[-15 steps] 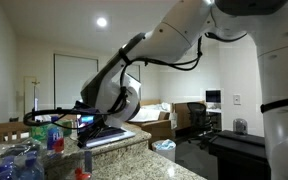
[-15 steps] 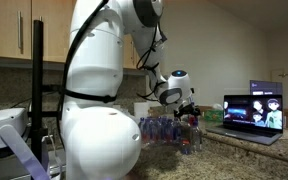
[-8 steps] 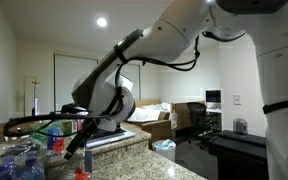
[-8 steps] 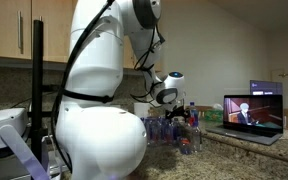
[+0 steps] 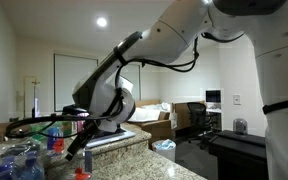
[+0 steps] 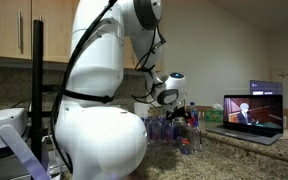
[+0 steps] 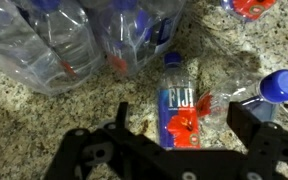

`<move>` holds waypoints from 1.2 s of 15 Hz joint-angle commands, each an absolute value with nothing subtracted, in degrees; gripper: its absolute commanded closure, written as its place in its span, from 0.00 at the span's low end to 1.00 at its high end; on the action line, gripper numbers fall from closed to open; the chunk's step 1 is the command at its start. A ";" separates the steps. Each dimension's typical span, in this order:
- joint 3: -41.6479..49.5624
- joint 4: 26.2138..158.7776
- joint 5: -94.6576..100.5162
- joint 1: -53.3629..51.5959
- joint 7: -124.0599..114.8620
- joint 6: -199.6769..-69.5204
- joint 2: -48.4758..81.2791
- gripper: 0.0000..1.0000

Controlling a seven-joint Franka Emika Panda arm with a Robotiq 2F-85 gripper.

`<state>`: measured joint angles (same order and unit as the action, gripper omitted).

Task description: Put the water bottles upright

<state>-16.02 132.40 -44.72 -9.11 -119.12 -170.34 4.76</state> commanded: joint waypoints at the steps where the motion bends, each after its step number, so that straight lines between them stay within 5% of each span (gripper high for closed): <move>1: -15.47 129.20 -47.27 -7.06 -114.94 -165.70 6.31 0.00; 11: -8.84 113.99 -38.61 -8.47 -116.55 -142.95 16.75 0.00; 18: -8.96 115.58 -32.31 -13.18 -119.93 -143.07 15.68 0.00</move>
